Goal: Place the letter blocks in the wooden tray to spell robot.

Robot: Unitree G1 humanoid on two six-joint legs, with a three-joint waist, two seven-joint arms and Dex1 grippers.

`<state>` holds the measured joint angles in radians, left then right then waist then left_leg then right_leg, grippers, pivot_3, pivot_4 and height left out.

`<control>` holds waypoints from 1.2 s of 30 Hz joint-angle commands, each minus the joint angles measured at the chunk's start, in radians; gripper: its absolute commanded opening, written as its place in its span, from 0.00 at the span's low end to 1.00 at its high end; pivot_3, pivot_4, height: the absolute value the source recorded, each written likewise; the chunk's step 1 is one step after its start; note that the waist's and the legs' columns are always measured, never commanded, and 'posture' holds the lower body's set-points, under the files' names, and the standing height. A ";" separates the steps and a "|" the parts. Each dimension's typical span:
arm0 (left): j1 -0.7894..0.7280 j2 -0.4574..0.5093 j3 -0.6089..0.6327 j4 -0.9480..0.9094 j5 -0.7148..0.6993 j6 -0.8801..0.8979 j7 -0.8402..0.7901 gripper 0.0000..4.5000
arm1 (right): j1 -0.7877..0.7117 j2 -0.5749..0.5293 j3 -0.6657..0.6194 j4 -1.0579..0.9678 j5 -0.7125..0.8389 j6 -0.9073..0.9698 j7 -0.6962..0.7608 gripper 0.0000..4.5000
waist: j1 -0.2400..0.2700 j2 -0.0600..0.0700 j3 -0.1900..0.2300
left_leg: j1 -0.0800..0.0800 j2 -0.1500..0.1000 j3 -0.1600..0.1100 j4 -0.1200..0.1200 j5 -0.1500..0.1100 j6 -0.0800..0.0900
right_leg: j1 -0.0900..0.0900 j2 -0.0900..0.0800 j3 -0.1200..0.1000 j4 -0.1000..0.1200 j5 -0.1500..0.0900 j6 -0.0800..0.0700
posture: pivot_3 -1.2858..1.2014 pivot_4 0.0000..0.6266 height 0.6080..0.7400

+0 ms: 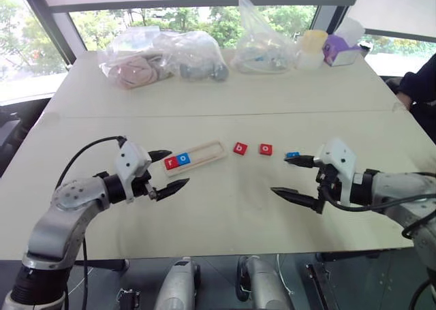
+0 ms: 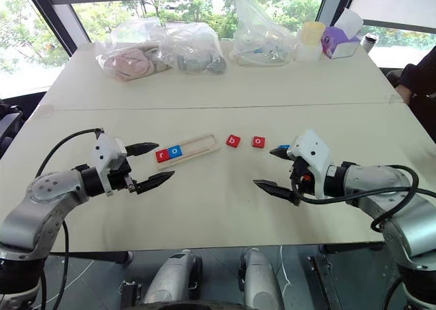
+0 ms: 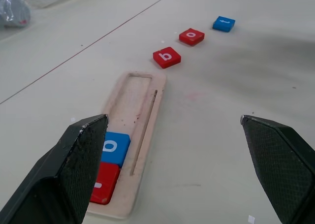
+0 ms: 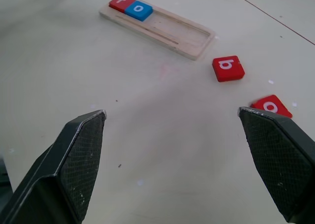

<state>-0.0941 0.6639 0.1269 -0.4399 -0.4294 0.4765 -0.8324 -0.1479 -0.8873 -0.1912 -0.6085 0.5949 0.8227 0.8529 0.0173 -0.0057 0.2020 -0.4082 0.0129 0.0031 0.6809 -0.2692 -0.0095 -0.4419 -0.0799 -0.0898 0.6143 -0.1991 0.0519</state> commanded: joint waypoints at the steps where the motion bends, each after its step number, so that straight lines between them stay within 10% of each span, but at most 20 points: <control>1: 0.004 0.004 0.021 -0.044 -0.025 0.002 0.015 1.00 | -0.015 -0.017 -0.008 0.009 0.002 -0.029 0.011 0.98 | 0.000 0.000 0.000 | 0.000 0.000 0.000 0.000 0.000 0.000 | 0.000 0.000 0.000 0.000 0.000 0.000 | 0.52 0.24 1.00; 23: -0.002 0.016 0.010 -0.028 -0.023 -0.016 0.032 1.00 | -0.049 0.007 0.050 0.029 -0.025 -0.055 -0.030 0.98 | -0.002 0.000 0.000 | 0.000 0.000 0.000 0.000 0.000 0.000 | 0.000 0.000 0.000 0.000 0.000 0.000 | 0.52 0.24 1.00; 36: -0.245 -0.013 -0.134 0.425 0.107 -0.287 -0.152 1.00 | -0.041 0.025 0.058 0.005 -0.034 -0.051 -0.080 0.98 | -0.002 0.000 0.000 | 0.000 0.000 0.004 0.000 0.000 0.000 | 0.000 0.000 0.000 0.000 0.000 0.000 | 0.52 0.24 1.00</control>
<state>-0.3102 0.6502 0.0023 -0.0420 -0.3348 0.2346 -0.9597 -0.1830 -0.8611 -0.1064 -0.5658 0.5543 0.7762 0.7837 0.0154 -0.0061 0.2022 -0.4086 0.0124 0.0072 0.6811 -0.2692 -0.0094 -0.4422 -0.0796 -0.0895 0.6147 -0.1986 0.0516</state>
